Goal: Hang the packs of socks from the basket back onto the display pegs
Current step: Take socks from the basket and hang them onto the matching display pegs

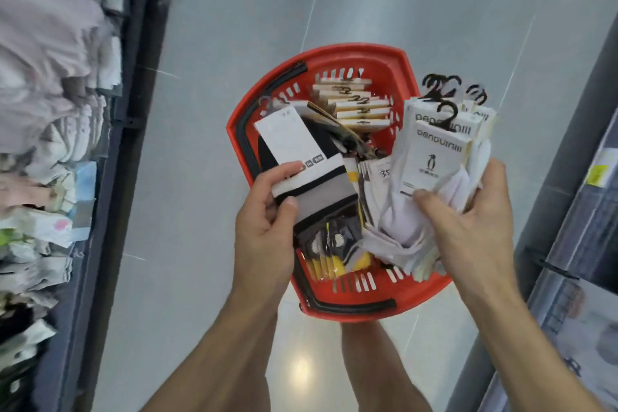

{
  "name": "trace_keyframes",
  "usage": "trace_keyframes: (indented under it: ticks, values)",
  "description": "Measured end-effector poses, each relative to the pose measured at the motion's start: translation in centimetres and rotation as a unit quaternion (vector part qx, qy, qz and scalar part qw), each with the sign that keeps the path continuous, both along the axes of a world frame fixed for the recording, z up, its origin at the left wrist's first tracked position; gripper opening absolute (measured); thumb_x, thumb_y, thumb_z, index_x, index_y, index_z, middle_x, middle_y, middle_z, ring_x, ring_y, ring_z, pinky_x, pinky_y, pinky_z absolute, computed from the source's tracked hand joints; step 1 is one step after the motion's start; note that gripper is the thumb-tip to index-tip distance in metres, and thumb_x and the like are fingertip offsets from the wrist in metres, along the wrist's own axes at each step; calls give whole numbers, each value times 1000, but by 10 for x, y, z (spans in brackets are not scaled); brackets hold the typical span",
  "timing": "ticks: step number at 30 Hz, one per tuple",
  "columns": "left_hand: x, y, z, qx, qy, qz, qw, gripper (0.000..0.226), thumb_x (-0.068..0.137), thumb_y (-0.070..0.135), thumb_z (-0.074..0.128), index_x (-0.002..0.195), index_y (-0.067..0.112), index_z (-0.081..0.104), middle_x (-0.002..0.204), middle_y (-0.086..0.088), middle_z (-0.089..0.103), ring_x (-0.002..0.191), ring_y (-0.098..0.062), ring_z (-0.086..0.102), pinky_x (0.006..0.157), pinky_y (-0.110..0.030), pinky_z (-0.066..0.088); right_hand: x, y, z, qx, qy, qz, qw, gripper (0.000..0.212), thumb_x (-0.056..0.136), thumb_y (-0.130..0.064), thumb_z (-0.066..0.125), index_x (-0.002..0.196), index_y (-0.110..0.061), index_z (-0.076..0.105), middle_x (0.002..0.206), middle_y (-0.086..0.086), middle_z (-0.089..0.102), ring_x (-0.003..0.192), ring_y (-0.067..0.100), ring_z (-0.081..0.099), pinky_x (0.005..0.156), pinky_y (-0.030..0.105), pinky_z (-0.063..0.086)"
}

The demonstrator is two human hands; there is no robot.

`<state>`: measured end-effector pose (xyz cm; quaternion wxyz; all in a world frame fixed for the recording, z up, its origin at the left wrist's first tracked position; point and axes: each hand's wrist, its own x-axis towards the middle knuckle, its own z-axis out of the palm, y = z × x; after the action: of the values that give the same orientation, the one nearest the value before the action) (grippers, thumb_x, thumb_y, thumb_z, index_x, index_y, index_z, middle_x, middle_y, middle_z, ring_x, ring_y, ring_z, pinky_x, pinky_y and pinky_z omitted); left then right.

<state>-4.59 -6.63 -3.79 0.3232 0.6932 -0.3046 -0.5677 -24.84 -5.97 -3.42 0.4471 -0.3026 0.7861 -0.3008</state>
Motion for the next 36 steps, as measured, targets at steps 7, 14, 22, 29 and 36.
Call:
trace_keyframes:
  ticks: [7,14,22,29,36]
  values:
    - [18,-49,156,-185,-4,62,981,50,97,-16,42,117,25,62,98,22,73,83,5,67,69,-11,53,17,-51,167,-192,-51,62,978,55,67,-13,67,110,-45,53,102,-20,70,91,-4,68,65,11,54]
    - [66,-45,358,-278,-50,86,955,36,100,11,55,118,42,62,107,37,67,88,12,60,80,-4,46,104,-71,363,-288,56,154,944,66,63,-44,67,125,-40,44,96,-15,69,79,13,69,70,37,60]
    - [150,-2,554,-341,197,121,911,43,77,9,72,117,25,68,109,0,77,96,-18,76,70,-20,59,254,-24,546,-439,127,404,792,83,81,-49,47,155,-37,12,156,-10,20,132,15,36,86,26,50]
    - [272,56,635,-332,329,183,865,70,56,24,91,119,3,69,114,-32,69,103,-46,70,80,-54,59,341,21,643,-518,-24,447,729,44,84,-41,62,128,-39,63,144,-26,40,113,9,53,82,19,52]
    - [342,104,673,-406,298,155,850,67,61,32,93,121,16,71,124,-22,68,110,-40,68,100,-61,49,409,55,695,-523,-95,440,723,37,76,-51,66,112,-46,63,122,-24,52,92,11,61,63,19,53]
